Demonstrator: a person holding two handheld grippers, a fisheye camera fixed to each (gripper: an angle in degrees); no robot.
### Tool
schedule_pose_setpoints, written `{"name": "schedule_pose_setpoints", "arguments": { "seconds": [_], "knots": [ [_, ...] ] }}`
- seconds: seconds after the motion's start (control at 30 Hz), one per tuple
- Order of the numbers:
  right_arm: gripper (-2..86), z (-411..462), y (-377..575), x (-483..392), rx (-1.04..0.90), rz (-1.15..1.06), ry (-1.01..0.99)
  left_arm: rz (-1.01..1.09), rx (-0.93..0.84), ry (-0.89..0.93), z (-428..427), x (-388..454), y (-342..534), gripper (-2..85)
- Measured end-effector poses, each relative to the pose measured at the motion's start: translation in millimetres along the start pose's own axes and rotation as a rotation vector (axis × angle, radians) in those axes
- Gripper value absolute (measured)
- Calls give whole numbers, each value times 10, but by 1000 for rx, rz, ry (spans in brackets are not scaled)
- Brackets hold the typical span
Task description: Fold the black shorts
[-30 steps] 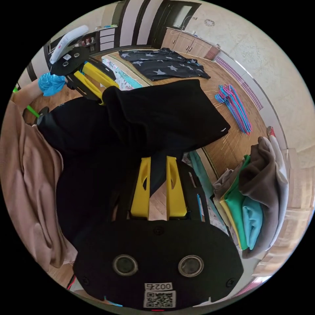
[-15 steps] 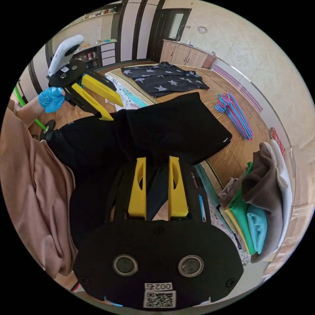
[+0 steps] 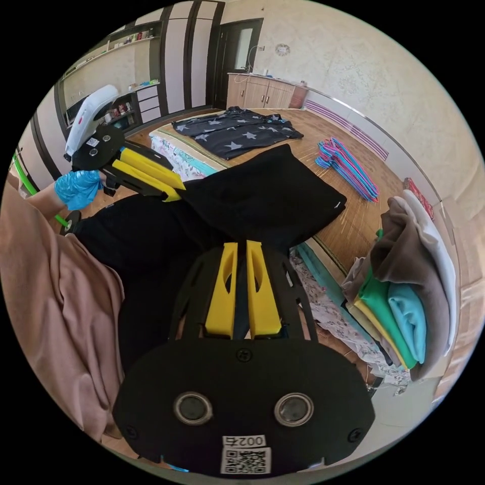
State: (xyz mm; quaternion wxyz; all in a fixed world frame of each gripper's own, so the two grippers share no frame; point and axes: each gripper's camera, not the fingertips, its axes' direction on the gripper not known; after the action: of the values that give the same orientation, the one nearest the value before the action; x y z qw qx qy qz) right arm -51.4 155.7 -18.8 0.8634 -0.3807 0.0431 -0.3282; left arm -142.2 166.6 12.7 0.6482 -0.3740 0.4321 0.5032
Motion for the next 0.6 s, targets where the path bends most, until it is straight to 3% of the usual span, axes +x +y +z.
{"name": "schedule_pose_setpoints", "arguments": {
  "seconds": [0.37, 0.6],
  "knots": [
    [75, 11, 130, -172, 16, -42, -65, -36, -49, -3, -113, 43, 54, 21],
    [165, -9, 20, -582, 82, -260, -42, -51, -52, 8, -242, 4, -69, 11]
  ]
}}
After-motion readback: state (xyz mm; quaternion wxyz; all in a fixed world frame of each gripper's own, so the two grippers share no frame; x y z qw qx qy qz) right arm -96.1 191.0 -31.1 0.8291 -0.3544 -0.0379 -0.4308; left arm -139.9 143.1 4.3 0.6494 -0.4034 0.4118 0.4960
